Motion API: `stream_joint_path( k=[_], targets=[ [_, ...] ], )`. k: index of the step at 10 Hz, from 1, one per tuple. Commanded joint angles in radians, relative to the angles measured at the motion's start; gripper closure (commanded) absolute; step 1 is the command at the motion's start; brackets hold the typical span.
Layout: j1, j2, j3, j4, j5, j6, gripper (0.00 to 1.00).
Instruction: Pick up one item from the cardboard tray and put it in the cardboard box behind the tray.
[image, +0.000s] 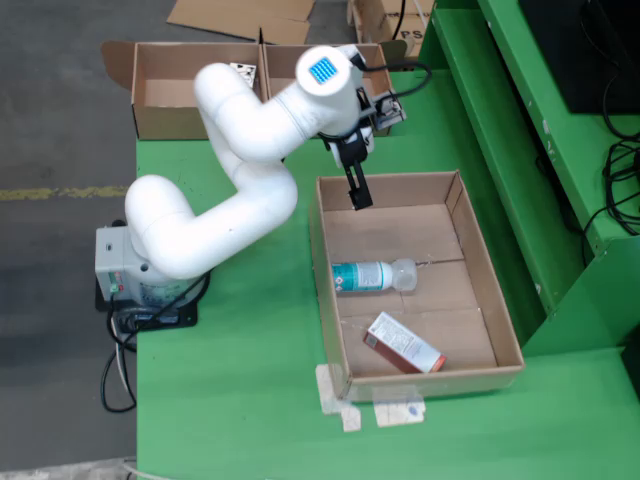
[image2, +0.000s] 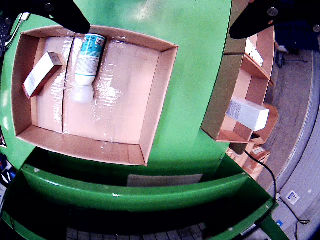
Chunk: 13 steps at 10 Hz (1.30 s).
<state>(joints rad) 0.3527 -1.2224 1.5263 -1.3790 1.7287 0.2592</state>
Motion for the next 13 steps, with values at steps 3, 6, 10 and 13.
stream_joint_path(
  k=[3, 6, 10, 13],
  targets=[
    [-0.55, -0.069, -0.273, 0.311, 0.227, -0.295, 0.0],
    [-0.657, -0.101, -0.385, 0.412, 0.276, -0.358, 0.0],
    [-0.748, -0.102, -0.49, 0.476, 0.32, -0.426, 0.0],
    [-0.79, -0.089, -0.581, 0.53, 0.341, -0.461, 0.0]
  ],
)
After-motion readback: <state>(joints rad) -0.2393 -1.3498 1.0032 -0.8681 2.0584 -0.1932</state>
